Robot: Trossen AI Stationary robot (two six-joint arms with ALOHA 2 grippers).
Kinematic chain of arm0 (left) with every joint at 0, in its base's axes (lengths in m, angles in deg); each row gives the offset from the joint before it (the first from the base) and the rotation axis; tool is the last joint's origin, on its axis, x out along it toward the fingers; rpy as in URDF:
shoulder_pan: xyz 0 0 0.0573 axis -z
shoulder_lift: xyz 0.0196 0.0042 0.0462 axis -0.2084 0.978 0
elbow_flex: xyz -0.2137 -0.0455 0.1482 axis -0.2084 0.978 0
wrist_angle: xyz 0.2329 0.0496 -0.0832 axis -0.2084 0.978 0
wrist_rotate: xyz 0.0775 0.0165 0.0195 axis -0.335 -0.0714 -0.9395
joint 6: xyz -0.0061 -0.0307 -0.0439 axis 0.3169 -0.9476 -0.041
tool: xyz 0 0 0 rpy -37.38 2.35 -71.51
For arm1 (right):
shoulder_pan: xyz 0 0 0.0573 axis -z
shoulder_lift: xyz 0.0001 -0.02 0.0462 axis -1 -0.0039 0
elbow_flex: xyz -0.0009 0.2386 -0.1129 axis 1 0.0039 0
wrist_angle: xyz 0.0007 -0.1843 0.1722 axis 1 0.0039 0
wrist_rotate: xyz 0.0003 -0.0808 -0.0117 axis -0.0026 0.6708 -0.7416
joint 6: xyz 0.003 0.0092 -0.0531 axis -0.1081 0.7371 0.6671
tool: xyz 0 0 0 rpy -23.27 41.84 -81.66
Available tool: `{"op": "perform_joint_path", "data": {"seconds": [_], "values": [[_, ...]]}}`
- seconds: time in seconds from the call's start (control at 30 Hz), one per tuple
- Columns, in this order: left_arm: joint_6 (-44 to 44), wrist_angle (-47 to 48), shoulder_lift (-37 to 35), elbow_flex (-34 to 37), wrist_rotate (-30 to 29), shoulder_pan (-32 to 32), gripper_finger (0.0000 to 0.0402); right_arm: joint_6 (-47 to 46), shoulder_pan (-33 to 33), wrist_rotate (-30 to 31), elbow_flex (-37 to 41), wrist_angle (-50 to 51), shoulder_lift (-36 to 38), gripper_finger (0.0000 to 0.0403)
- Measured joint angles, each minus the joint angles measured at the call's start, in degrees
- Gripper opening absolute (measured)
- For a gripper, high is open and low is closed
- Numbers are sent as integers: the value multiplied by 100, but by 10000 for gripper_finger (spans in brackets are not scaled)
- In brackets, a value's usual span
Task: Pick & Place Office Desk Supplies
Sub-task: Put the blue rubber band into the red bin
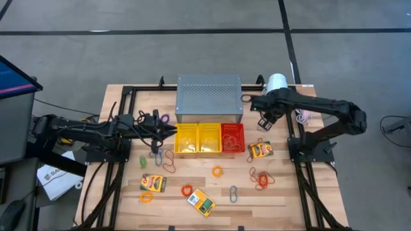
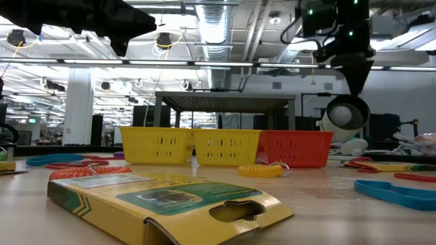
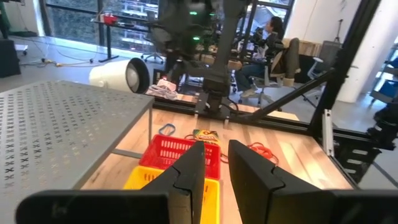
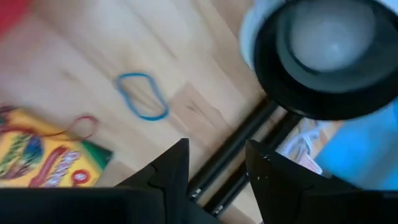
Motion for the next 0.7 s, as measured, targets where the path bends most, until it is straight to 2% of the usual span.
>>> {"op": "perform_joint_path", "data": {"seconds": [0.17,0.43,0.53,0.7], "values": [[-80,0,0,0,39,-2,67,4,634,-92,86,-230,127,150],[-81,2,0,2,53,-1,67,100,1504,-952,606,-720,435,148],[-82,2,0,2,51,-2,67,-32,1704,-1040,871,-866,575,147],[-82,2,0,4,63,-2,67,-263,1855,-1574,1366,-1497,868,147]]}}
